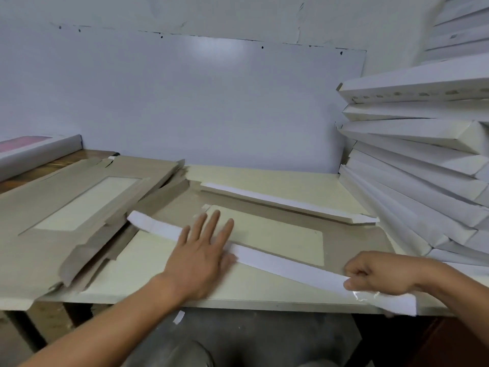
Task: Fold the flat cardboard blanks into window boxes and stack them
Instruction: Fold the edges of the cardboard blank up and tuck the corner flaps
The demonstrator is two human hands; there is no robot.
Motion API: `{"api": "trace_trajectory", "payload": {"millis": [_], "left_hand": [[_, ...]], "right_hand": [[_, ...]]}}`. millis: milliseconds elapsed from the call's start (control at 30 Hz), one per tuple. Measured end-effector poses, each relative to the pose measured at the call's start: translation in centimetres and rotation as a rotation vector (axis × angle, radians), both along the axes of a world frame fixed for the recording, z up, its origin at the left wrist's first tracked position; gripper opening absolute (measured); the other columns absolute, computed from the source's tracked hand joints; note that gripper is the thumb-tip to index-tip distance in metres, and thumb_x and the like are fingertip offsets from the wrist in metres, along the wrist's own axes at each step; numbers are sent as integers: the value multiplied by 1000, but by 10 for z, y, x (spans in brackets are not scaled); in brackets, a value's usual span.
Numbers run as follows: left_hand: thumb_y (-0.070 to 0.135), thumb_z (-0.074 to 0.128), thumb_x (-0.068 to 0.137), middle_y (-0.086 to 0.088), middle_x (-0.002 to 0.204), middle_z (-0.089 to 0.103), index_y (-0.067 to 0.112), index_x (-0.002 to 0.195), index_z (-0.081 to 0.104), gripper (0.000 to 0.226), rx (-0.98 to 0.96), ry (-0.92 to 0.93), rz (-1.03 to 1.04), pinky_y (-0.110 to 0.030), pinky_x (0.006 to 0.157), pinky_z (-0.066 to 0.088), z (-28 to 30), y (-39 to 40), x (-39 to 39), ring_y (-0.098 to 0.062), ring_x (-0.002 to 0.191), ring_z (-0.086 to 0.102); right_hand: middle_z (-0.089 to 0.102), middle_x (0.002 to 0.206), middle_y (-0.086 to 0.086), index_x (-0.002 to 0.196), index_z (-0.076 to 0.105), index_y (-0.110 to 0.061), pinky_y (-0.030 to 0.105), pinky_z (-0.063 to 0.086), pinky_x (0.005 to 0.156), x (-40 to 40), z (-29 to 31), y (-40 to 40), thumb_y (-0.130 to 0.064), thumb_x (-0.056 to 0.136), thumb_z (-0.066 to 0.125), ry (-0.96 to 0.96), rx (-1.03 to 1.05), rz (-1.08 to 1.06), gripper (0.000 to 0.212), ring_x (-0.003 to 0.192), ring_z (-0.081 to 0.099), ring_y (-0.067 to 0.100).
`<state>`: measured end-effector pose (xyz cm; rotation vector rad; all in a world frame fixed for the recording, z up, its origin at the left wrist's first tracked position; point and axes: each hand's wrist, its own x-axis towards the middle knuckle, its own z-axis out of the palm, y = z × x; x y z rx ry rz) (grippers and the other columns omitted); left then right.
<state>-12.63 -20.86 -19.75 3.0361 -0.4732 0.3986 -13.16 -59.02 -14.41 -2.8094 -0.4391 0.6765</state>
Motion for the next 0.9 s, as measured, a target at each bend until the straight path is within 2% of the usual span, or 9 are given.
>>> {"api": "trace_trajectory", "payload": {"millis": [167,300,367,433,500,567,733,800,900], "left_hand": [[77,18,90,1,160,-28,37,150,-25,84,-40,152,-159,-42,123,3,-1,-27,-46,-26,150,-17],[77,41,85,6,156,-36,29,149,-28,106,9,168,-318,-42,122,-9,5,-44,-68,-17,146,-29],[72,59,78,-4,164,-12,17,157,-4,115,40,96,-340,-44,123,10,4,-49,-75,-23,152,-2],[61,76,65,-18,153,37,8,144,48,99,0,-22,-300,-39,103,48,2,-47,-77,-30,133,49],[55,78,64,-15,136,58,12,115,70,67,-76,-190,-276,-34,86,57,-3,-39,-69,-29,113,64],[56,67,75,-3,120,67,18,97,70,44,-138,-242,-288,-30,82,57,-4,-25,-59,-25,107,65],[62,47,89,13,88,63,27,85,67,40,-55,-214,-320,-28,80,48,-1,0,-44,-16,93,56],[67,41,91,12,86,59,27,85,67,48,15,-159,-313,-29,82,45,1,4,-40,-17,94,51],[64,37,95,11,84,56,25,83,63,48,24,-102,-286,-31,87,40,3,5,-35,-17,95,46]], "right_hand": [[28,55,-7,56,34,-23,26,21,51,-2,-8,58,-37,91,65,168,285,-130,48,51,24,12],[62,65,3,66,63,-16,33,44,61,3,-25,125,-23,95,60,163,606,-353,30,63,58,18],[72,79,13,79,72,-8,35,54,64,9,-26,159,-6,97,45,273,818,-428,32,72,69,24],[71,81,16,78,69,-4,33,56,65,16,-25,186,0,95,41,378,995,-488,34,71,70,23],[71,81,16,81,70,0,32,57,66,22,-25,203,-5,99,43,496,1133,-510,33,70,69,22],[73,83,16,81,75,0,34,58,66,24,-26,210,-13,103,40,592,1231,-505,43,71,71,23],[76,90,14,110,68,-3,36,61,70,22,-26,193,-37,101,50,195,952,-418,40,83,75,26],[76,91,5,101,73,-21,29,58,69,16,-23,167,-51,91,62,-34,809,-242,34,80,73,14],[67,115,-25,110,70,-44,7,44,90,1,-18,116,-70,66,75,-122,494,51,51,106,59,-11]]}}
